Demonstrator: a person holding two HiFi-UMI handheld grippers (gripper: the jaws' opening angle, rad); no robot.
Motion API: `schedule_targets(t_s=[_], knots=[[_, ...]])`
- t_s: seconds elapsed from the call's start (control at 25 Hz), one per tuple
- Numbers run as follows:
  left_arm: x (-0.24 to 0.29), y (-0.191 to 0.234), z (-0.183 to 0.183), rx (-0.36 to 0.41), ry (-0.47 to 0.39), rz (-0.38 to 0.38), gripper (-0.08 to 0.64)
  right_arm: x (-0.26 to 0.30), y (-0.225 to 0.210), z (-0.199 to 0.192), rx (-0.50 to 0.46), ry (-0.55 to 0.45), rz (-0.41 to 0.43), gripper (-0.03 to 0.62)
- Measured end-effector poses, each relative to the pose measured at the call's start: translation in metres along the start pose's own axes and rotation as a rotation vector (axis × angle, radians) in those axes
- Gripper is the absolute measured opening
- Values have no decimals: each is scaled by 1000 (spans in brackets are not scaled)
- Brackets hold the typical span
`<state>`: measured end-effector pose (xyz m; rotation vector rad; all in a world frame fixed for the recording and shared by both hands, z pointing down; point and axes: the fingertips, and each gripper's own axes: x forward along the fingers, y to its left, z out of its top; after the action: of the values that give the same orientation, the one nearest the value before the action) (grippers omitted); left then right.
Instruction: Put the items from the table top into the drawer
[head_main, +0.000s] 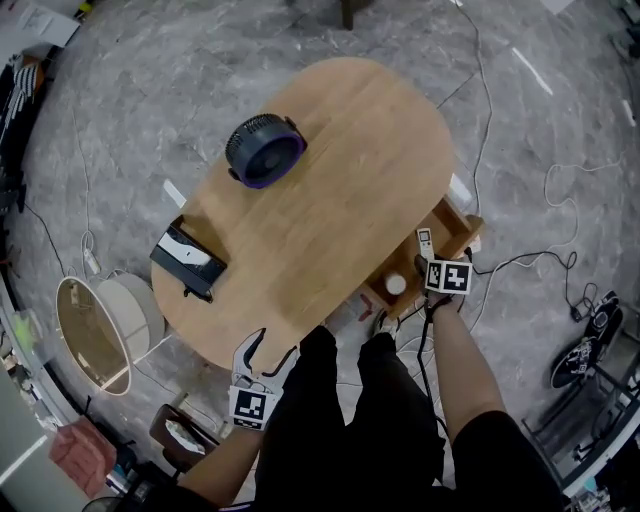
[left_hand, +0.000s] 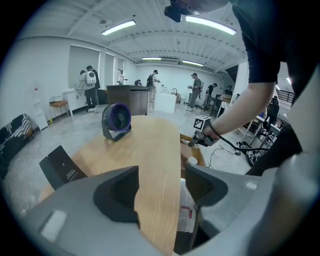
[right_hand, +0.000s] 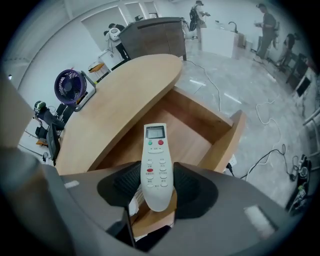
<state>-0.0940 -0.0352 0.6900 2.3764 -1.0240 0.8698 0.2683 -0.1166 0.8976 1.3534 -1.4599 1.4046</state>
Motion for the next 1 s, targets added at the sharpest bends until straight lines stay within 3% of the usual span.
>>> schedule_targets(t_s=[0.52,0.84,1.0], knots=[[-31,20,-3,-59,-25,114,302,51,-12,13,11,92,-24,230],[-35,20,-21,-87,-4,137,302,67,-1,9,-94,144,-59,230],[-36,15,-30,-90,9,135,302,72,5,8,-207,167,-79,230]])
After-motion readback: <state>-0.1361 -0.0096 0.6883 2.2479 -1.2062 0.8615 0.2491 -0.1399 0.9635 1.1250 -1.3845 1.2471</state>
